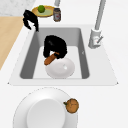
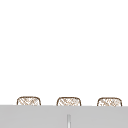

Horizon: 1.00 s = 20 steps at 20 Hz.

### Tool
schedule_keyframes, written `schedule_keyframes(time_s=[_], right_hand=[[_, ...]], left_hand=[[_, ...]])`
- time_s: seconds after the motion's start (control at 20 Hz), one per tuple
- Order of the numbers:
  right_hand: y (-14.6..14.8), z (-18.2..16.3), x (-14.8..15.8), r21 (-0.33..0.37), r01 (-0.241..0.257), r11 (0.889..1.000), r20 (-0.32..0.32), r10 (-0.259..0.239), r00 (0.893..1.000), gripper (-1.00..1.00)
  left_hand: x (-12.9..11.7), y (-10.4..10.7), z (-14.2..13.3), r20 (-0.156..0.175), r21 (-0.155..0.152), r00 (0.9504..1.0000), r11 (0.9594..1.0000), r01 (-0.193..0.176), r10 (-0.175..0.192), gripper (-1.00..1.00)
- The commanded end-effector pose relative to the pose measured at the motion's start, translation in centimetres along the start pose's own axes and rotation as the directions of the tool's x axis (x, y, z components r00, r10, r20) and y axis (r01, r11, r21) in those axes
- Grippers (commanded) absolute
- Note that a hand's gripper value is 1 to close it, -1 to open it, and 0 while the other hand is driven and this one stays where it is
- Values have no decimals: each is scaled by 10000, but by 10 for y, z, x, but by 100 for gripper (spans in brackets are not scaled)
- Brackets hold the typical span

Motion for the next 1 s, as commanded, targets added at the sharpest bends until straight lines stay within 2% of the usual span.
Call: schedule_keyframes(time_s=[0.0, 0.2, 0.7, 0.95], right_hand=[[-10, 19, -24, 15, 119, 9999, -99, -119, 9999, 100], [-14, 36, -47, 174, 327, 9993, 65, -328, 9994, 100], [-28, 69, -112, 17, 402, 9992, 214, -402, 9990, 100], [-34, 79, -150, 39, 196, 9998, 108, -197, 9997, 100]], left_hand=[[0, 0, 0, 0, 0, 10000, 10000, 0, 0, 0], [0, 0, 0, 0, 0, 10000, 10000, 0, 0, 0], [0, 0, 0, 0, 0, 10000, 10000, 0, 0, 0], [0, 0, 0, 0, 0, 10000, 10000, 0, 0, 0]])
